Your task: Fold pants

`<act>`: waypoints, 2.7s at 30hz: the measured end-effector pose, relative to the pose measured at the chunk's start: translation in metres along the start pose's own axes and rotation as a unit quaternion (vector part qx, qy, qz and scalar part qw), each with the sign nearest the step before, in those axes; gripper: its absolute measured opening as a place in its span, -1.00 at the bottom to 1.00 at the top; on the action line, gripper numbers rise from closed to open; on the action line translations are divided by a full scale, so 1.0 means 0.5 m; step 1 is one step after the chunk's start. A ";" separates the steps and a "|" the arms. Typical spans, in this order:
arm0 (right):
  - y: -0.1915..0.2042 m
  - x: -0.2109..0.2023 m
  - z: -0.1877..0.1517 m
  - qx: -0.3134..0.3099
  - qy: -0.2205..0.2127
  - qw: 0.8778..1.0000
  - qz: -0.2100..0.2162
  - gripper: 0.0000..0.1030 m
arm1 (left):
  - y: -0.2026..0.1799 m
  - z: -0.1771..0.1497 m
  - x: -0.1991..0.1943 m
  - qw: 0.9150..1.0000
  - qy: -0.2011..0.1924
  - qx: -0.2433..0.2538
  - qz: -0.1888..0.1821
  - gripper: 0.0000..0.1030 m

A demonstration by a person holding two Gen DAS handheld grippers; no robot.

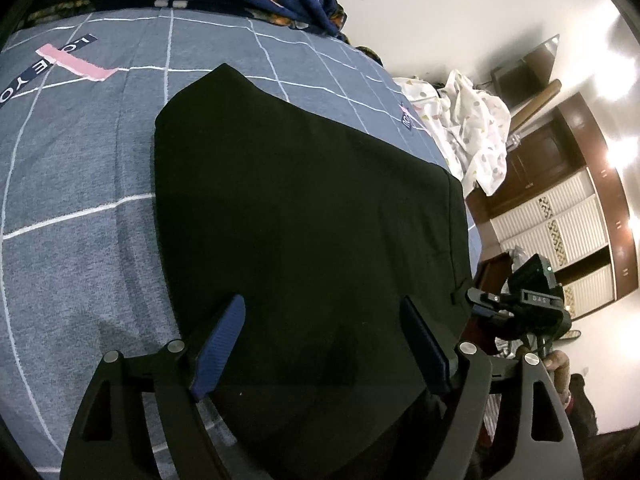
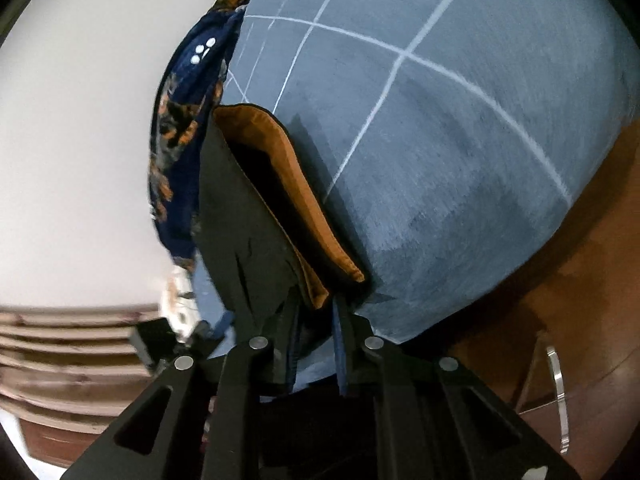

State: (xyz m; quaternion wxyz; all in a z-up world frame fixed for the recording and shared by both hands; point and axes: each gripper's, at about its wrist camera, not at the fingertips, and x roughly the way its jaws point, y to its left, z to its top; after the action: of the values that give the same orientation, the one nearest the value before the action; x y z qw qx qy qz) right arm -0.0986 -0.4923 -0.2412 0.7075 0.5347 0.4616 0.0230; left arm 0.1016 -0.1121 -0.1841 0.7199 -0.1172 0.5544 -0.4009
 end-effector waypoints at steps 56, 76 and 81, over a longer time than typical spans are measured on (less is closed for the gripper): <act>0.051 0.036 0.054 -0.026 0.020 0.995 0.099 -0.66 | 0.035 -0.015 -0.048 0.998 -0.017 -0.049 0.024 0.68; 0.068 0.035 0.062 -0.102 -0.017 0.995 -0.007 -0.49 | 0.038 -0.045 -0.021 0.997 -0.008 -0.025 0.067 0.70; 0.092 0.041 0.078 -0.139 -0.031 0.988 -0.057 -0.21 | 0.005 -0.048 0.003 0.993 0.005 0.023 0.112 0.78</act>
State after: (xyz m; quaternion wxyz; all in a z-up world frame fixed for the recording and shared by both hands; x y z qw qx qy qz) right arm -0.0393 -0.4904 -0.2180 0.7890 0.4043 0.4616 0.0297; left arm 0.0814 -0.1048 -0.1955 0.7599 -0.0356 0.5583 -0.3310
